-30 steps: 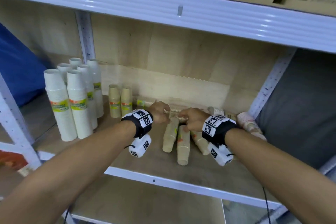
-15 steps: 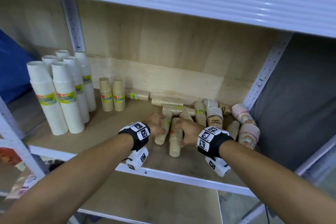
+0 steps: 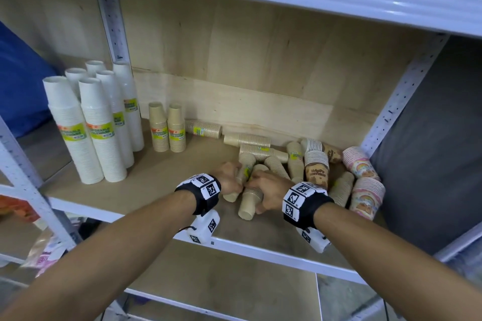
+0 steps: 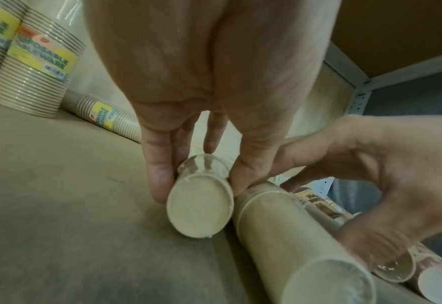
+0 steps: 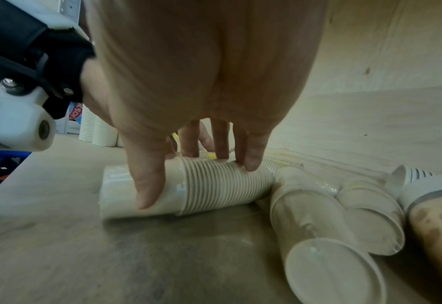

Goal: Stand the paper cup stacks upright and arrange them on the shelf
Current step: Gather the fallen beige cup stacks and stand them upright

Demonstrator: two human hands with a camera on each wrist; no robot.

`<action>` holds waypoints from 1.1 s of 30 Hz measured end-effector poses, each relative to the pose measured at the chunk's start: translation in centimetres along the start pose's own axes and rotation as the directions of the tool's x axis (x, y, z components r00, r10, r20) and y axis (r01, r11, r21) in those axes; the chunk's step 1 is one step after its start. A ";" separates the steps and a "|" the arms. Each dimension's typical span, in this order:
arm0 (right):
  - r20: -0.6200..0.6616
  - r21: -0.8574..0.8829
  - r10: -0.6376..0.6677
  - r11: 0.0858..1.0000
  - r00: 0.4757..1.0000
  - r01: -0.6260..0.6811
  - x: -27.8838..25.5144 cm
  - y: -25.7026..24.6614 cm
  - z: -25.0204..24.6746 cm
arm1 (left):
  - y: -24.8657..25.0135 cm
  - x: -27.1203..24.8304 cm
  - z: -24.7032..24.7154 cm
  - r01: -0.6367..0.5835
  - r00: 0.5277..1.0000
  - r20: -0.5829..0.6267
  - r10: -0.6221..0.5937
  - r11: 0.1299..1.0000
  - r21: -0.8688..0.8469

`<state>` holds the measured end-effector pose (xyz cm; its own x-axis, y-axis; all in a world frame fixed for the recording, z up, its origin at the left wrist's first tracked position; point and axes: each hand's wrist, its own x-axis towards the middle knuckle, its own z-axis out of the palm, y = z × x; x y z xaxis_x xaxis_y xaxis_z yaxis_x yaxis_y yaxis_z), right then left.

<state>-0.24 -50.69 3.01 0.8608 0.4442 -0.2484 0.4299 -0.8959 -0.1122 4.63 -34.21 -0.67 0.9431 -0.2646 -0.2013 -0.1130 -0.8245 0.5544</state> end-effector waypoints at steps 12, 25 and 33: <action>-0.056 -0.033 -0.037 0.999 0.998 0.035 2.2 -0.9 1.7 | -2.6 -0.4 -1.4 -0.108 0.994 0.021 0.108 0.994 0.016; -0.095 -0.100 -0.061 0.994 0.994 0.052 2.9 -1.8 1.2 | -3.2 -0.8 -3.4 -0.077 0.997 -0.009 0.078 0.996 0.043; -0.279 0.018 0.034 0.999 0.960 -0.031 3.2 -2.0 -2.4 | -1.4 -0.6 -8.2 -0.061 0.986 -0.150 0.071 0.996 0.066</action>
<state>2.28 -47.45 4.72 0.9168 0.3984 0.0261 0.3985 -0.9091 -0.1216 6.82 -28.77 5.33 0.9690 -0.2441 -0.0382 -0.1910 -0.8382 0.5109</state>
